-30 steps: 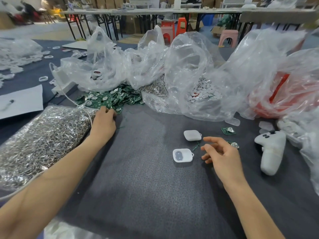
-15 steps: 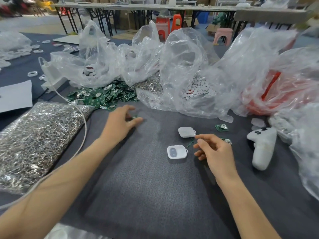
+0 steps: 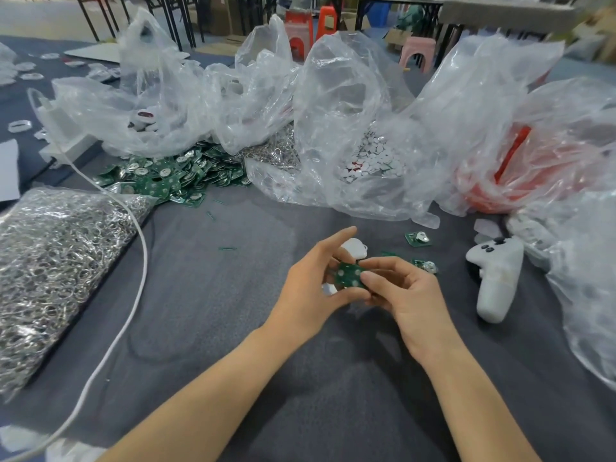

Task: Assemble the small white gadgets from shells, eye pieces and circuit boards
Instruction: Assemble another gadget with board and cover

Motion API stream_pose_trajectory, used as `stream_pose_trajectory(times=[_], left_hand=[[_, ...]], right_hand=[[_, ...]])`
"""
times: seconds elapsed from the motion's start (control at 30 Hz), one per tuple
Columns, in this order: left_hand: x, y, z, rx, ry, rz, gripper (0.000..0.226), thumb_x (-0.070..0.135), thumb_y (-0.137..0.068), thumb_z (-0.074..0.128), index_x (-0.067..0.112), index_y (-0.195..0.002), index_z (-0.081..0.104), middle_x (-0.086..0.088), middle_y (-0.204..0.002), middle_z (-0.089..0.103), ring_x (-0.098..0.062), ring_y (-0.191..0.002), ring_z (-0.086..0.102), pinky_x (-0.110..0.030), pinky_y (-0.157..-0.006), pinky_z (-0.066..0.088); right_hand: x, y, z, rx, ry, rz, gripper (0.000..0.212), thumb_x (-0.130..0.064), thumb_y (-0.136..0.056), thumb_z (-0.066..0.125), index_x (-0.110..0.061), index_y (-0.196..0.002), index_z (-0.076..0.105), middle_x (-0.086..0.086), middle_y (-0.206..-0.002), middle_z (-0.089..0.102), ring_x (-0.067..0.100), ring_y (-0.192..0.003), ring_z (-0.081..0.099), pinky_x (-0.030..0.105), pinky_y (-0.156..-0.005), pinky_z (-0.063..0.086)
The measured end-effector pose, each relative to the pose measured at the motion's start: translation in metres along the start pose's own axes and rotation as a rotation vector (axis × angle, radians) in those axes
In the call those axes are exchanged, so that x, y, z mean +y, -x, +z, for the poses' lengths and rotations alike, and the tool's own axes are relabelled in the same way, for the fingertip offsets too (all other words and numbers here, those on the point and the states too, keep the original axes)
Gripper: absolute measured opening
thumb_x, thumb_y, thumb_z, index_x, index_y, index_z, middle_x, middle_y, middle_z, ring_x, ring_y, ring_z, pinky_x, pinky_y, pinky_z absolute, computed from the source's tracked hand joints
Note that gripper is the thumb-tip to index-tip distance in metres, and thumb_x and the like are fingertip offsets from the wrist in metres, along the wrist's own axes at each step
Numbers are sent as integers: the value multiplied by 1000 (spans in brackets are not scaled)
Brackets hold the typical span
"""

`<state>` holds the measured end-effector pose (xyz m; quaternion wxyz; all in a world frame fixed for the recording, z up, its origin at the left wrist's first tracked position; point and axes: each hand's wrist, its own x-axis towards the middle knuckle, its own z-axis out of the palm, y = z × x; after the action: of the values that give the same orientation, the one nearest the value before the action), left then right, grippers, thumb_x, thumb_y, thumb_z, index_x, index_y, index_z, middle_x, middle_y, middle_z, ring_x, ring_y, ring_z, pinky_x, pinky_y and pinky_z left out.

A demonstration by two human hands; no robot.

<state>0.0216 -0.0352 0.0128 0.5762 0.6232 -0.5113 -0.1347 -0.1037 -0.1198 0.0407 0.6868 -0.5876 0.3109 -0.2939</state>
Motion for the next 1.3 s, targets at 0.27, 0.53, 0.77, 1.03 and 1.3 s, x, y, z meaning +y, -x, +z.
stream_pose_trajectory(times=[0.27, 0.53, 0.77, 1.03, 1.3], left_hand=[[2, 0, -1, 50, 167, -63, 65, 1, -81, 71, 44, -124, 48, 16, -106, 63, -5, -86, 67, -13, -73, 48], [1, -1, -1, 97, -27, 119, 21, -4, -76, 68, 12, -88, 69, 4, -101, 62, -8, -93, 64, -21, -82, 53], [0, -1, 0, 100, -43, 159, 22, -7, -74, 65, 10, -88, 69, 0, -105, 60, -11, -100, 63, -24, -86, 52], [2, -1, 0, 94, -107, 122, 29, -12, -72, 54, 10, -84, 70, -1, -107, 59, -8, -100, 61, -18, -83, 48], [6, -4, -25, 111, -369, -7, 26, 40, -80, 58, 21, -96, 66, 11, -99, 60, -9, -92, 51, -25, -82, 41]], right_hand=[[1, -2, -2, 40, -26, -61, 16, 6, -83, 64, -8, -89, 70, 5, -76, 71, 12, -60, 62, 20, -55, 50], [3, -5, 0, 38, -165, -80, 26, 20, -81, 52, -4, -74, 61, 14, -106, 68, 23, -101, 67, 31, -90, 54], [2, -4, 1, 51, -248, -76, 25, 13, -87, 50, -6, -92, 65, 10, -89, 69, 19, -89, 66, 28, -85, 56], [3, -5, -1, 87, -216, -83, 31, 12, -84, 58, -14, -100, 63, 5, -86, 68, 19, -87, 66, 32, -82, 56], [6, -8, -4, 147, -167, -86, 32, 12, -82, 61, -17, -93, 66, 2, -77, 67, 19, -82, 64, 28, -76, 57]])
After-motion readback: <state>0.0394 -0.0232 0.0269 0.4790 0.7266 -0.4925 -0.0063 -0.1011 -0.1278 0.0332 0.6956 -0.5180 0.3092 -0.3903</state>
